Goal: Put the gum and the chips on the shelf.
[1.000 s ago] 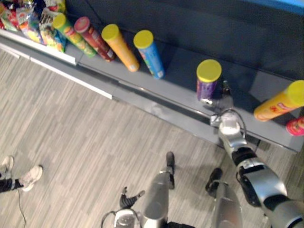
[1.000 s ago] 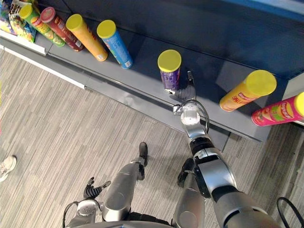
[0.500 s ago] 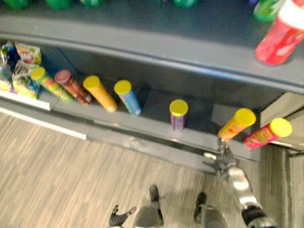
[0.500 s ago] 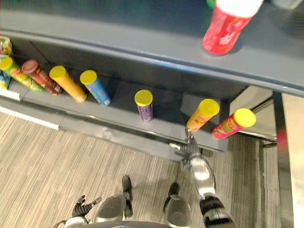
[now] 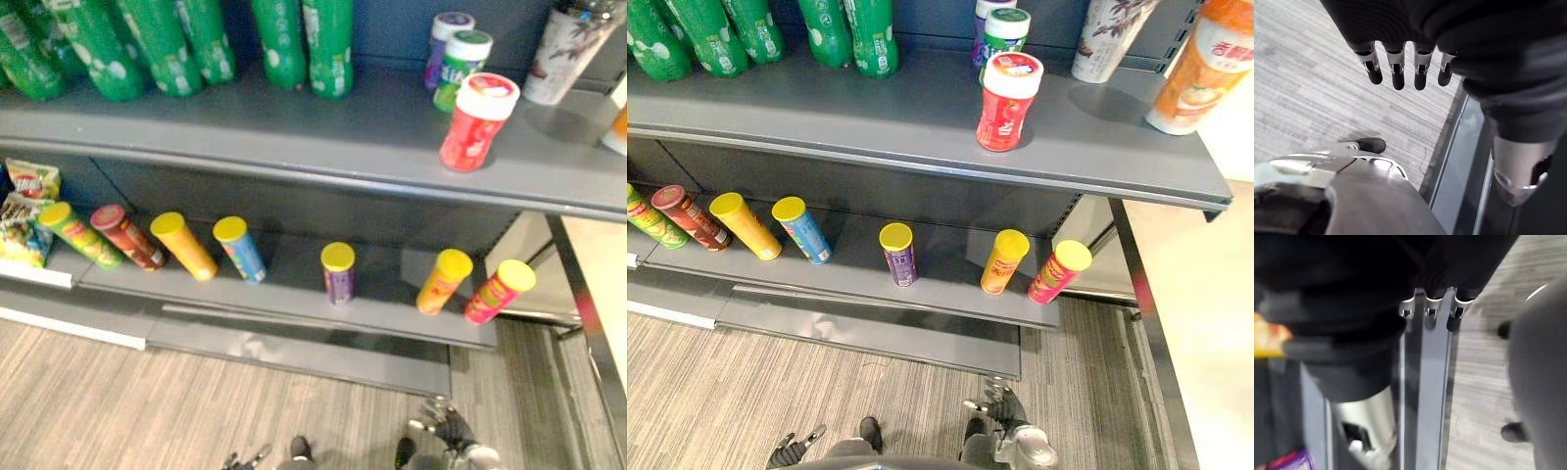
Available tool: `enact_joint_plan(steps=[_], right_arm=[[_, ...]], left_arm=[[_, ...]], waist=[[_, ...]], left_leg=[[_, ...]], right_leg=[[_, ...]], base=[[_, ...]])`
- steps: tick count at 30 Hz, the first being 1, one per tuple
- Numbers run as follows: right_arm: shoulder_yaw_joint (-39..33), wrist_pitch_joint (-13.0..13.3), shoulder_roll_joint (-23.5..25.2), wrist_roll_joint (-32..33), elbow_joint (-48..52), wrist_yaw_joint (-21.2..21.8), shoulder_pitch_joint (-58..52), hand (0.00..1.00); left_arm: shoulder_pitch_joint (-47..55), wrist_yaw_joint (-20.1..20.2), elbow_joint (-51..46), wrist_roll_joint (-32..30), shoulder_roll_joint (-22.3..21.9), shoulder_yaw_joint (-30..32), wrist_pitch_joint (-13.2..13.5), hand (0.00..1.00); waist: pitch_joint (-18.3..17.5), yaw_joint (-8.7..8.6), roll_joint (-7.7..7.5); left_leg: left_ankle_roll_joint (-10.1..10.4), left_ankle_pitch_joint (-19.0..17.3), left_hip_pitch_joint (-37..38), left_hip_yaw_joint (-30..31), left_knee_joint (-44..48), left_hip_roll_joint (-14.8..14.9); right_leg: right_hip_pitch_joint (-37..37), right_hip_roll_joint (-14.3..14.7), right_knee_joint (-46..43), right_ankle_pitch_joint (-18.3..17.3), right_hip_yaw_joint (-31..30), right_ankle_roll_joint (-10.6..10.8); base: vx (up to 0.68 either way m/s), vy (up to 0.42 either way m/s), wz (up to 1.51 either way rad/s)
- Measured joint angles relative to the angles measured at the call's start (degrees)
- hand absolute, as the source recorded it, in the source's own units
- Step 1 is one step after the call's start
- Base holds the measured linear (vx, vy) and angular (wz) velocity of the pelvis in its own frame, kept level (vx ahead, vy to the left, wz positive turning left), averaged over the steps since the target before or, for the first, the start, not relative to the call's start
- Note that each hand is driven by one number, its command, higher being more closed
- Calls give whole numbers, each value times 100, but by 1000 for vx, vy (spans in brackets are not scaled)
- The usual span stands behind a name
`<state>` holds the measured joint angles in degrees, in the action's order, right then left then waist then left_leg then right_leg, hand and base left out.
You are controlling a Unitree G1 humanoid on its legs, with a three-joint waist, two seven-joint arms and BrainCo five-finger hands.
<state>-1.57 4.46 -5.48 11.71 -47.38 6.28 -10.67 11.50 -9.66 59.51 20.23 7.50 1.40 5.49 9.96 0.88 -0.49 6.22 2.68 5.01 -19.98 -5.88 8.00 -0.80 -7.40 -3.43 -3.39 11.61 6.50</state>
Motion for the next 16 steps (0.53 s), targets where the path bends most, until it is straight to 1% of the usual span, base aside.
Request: enact_joint_plan(steps=[2, 5, 7, 12, 16], right_arm=[[-291, 9, 16, 214, -345, -111, 77, 0], [-681, 78, 33, 289, -879, -318, 189, 0], [-771, 101, 41, 313, -1056, -497, 173, 0], [-944, 88, 104, 721, -1455, -851, 127, 0], [-996, 86, 115, 744, -1565, -1002, 128, 0]], left_arm=[[-14, 48, 142, 236, -56, 207, -15, 0], [-21, 136, 339, 638, -134, 530, -72, 0], [-27, 184, 446, 847, -218, 692, -121, 0], [-60, 322, 647, 899, -250, 891, -192, 0], [-60, 324, 671, 1098, -284, 934, -239, 0]], waist=[[-40, -14, -10], [-99, -47, -15], [-115, -65, -19], [-166, -94, -7], [-184, -93, 20]], left_leg=[[5, -17, 17, 11, 0, -9], [-15, -41, 54, 32, 0, -38], [-20, -45, 97, 20, -2, -58], [33, -107, 242, -13, -4, -53], [53, -123, 301, -51, -6, -37]], right_leg=[[-66, 7, 79, 3, 19, -5], [-167, 3, 161, 54, 53, 10], [-262, -4, 236, 91, 48, 10], [-446, 22, 355, 104, 44, 22], [-487, 43, 379, 104, 26, 21]], base=[[30, 5, 4], [54, 7, 9], [70, 17, -3], [77, 3, -4], [37, -4, -3]])
